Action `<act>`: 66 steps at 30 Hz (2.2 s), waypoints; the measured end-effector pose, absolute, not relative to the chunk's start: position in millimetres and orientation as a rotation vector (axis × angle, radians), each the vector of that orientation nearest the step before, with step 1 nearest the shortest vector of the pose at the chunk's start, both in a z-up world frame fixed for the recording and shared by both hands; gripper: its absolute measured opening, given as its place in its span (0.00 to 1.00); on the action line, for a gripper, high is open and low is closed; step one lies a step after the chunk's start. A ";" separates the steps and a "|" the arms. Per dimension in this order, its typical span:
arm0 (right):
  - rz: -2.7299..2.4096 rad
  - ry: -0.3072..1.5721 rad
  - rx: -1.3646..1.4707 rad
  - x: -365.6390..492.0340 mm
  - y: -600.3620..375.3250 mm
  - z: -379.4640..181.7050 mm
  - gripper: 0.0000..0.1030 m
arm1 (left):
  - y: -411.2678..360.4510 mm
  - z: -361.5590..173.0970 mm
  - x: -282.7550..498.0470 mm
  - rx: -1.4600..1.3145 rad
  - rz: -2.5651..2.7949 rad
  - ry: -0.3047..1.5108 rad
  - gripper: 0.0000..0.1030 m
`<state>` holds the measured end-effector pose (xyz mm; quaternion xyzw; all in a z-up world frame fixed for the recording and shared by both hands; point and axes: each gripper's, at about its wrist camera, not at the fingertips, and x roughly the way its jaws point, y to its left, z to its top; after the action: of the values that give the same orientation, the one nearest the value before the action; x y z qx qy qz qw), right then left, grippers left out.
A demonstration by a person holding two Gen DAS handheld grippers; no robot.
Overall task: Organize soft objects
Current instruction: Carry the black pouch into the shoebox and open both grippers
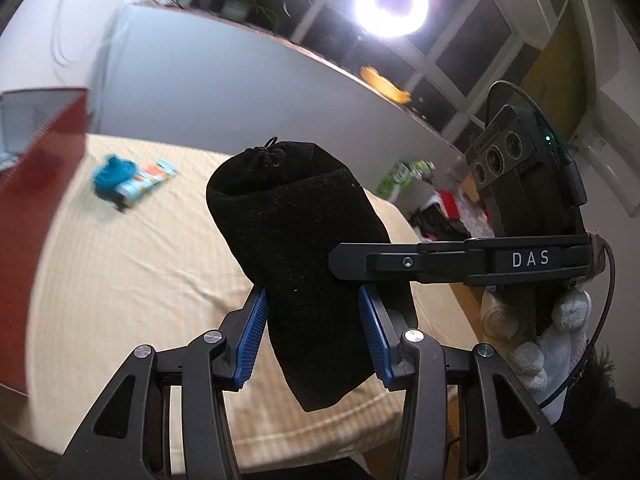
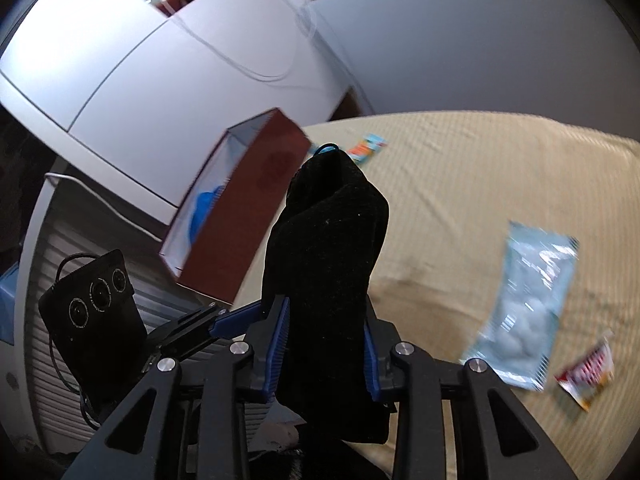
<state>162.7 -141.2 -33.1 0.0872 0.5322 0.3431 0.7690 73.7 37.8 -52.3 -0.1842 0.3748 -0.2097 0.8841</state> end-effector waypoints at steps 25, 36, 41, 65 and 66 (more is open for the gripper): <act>0.999 1.073 0.095 257.9 81.9 4.6 0.28 | 202.4 11.4 111.2 -0.334 -0.089 0.659 0.43; 1.035 1.120 0.039 296.6 136.3 -30.2 0.28 | 249.5 -21.6 144.7 -0.356 0.005 0.743 0.43; 1.023 1.144 0.014 304.7 149.7 -42.1 0.32 | 256.4 -29.2 153.0 -0.345 0.054 0.777 0.43; 0.877 0.980 -0.069 273.2 80.3 -6.8 0.59 | 220.2 -12.0 119.8 -0.217 0.115 0.752 0.47; 0.880 0.970 -0.066 269.6 74.1 -5.5 0.59 | 214.5 -10.1 114.8 -0.201 0.114 0.744 0.47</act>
<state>269.6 74.1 -5.5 -0.0308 0.4510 0.4092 0.7926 114.8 214.5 -10.1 -0.0978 0.3628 0.0557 0.9251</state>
